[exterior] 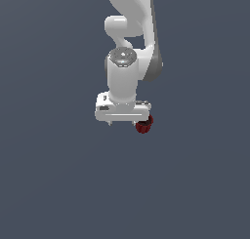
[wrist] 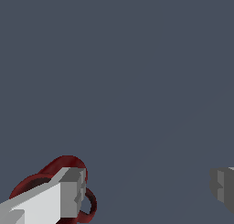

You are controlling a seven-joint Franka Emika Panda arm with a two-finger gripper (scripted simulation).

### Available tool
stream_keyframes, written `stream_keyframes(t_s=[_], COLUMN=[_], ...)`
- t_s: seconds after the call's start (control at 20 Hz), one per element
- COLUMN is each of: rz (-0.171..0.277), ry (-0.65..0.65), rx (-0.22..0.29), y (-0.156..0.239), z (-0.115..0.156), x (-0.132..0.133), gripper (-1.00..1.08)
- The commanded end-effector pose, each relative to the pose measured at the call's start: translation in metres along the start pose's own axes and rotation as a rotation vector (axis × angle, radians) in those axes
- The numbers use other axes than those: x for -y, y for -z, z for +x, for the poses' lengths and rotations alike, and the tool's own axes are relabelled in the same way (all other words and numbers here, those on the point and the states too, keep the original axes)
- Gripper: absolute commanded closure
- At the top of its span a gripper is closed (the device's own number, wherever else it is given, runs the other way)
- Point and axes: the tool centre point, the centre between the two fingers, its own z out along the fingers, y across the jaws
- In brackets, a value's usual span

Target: Pick up the object and move it to a goal position.

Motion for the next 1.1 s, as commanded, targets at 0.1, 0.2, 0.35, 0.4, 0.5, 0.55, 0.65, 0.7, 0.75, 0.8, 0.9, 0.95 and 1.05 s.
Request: stream_keyframes(t_s=[0.1,0.2,0.35,0.4,0.5,0.55,0.65,0.7,0.75,0.8,0.9,0.95,1.05], rz=[0.002,0.007,0.01,0.01,0.01,0.01,0.009,0.009,0.009,0.008,0.007,0.006,0.004], ry=[0.0,0.001,0.001,0.001,0.002,0.002,-0.003,-0.006,-0.01,-0.015,-0.028,-0.035,-0.053], rx=[-0.001,-0.004,-0.007,-0.007,-0.007,-0.007,-0.006,-0.006,-0.006,-0.005,-0.004,-0.004,-0.002], y=[0.0,0.0,-0.001,0.0,0.0,0.0,-0.001,-0.002,-0.002,-0.003,-0.005,-0.006,-0.009], z=[0.001,0.002,0.003,0.003,0.003,0.003,0.002,0.002,0.001,0.0,-0.003,-0.004,-0.008], x=[0.0,-0.001,-0.001,-0.002,-0.002,-0.001,-0.001,0.0,0.001,0.002,0.004,0.006,0.01], gripper=[-0.6,-0.6,-0.6,-0.6,-0.6,-0.6,-0.6,-0.6,-0.6,-0.6,-0.6,-0.6,-0.6])
